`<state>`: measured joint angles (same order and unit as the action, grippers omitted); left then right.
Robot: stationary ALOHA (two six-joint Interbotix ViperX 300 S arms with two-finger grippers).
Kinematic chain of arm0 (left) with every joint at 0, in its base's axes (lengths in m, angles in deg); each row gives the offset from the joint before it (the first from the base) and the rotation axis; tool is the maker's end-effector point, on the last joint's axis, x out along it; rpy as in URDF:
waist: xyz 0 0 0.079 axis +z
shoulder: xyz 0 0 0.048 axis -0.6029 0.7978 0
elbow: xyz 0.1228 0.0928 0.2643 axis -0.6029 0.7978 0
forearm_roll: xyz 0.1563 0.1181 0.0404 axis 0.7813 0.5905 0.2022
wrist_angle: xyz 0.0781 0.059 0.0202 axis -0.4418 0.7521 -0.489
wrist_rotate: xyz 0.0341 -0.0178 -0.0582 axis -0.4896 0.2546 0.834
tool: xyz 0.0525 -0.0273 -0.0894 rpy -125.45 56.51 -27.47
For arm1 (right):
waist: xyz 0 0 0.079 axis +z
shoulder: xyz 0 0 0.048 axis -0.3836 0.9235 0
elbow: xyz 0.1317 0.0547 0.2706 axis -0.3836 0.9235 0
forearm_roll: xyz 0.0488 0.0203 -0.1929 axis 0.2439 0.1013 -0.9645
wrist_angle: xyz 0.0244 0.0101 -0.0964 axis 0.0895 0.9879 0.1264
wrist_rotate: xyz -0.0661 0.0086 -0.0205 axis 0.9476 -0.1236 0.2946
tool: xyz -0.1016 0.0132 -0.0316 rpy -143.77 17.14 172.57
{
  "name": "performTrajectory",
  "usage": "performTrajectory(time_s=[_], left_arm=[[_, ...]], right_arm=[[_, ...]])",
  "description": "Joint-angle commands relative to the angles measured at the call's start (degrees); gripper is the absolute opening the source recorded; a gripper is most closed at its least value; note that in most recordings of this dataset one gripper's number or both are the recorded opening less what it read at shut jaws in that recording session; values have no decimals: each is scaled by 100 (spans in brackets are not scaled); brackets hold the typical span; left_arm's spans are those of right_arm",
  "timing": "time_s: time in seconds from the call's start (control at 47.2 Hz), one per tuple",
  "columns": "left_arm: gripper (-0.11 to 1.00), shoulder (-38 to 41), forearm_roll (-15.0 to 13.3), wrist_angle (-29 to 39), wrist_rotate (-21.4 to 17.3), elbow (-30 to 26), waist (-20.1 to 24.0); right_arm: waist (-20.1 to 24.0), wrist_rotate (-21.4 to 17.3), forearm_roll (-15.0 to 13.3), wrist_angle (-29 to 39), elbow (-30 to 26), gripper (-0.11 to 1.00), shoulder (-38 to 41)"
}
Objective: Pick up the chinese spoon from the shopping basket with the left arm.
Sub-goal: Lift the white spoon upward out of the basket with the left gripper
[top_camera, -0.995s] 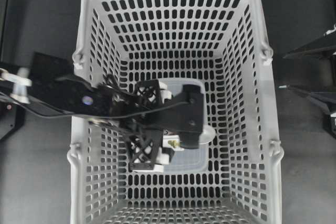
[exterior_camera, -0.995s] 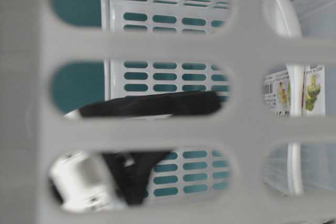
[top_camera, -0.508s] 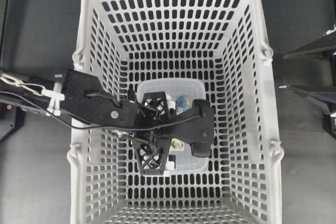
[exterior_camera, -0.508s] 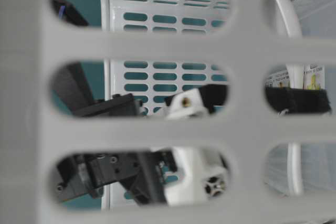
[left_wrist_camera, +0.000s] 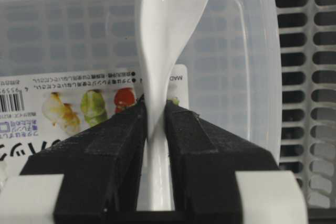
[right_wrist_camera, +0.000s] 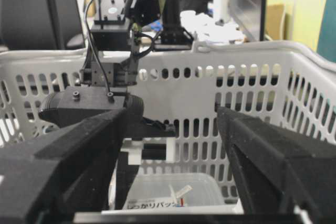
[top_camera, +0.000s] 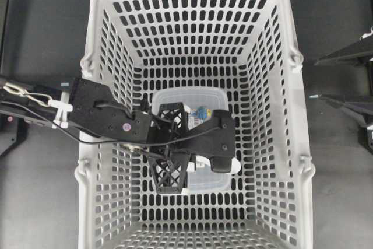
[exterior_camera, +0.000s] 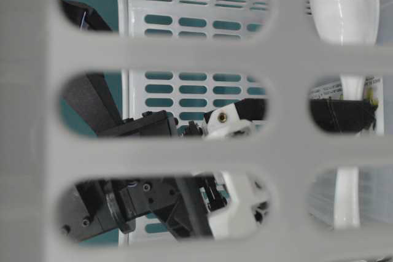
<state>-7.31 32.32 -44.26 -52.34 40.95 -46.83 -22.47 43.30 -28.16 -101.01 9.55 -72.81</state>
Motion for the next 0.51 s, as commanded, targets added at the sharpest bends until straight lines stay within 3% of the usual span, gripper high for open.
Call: performTrajectory(time_s=[0.0, 0.19, 0.487], left_arm=[[11, -202, 9, 70, -9, -158, 44], [11, -545, 18, 580, 26, -624, 44], [11, -923, 9, 2013, 35, -1828, 35]], right_arm=[[9, 0, 9, -35, -53, 67, 26], [9, 0, 9, -26, -53, 66, 26], [9, -9, 18, -26, -62, 66, 26]])
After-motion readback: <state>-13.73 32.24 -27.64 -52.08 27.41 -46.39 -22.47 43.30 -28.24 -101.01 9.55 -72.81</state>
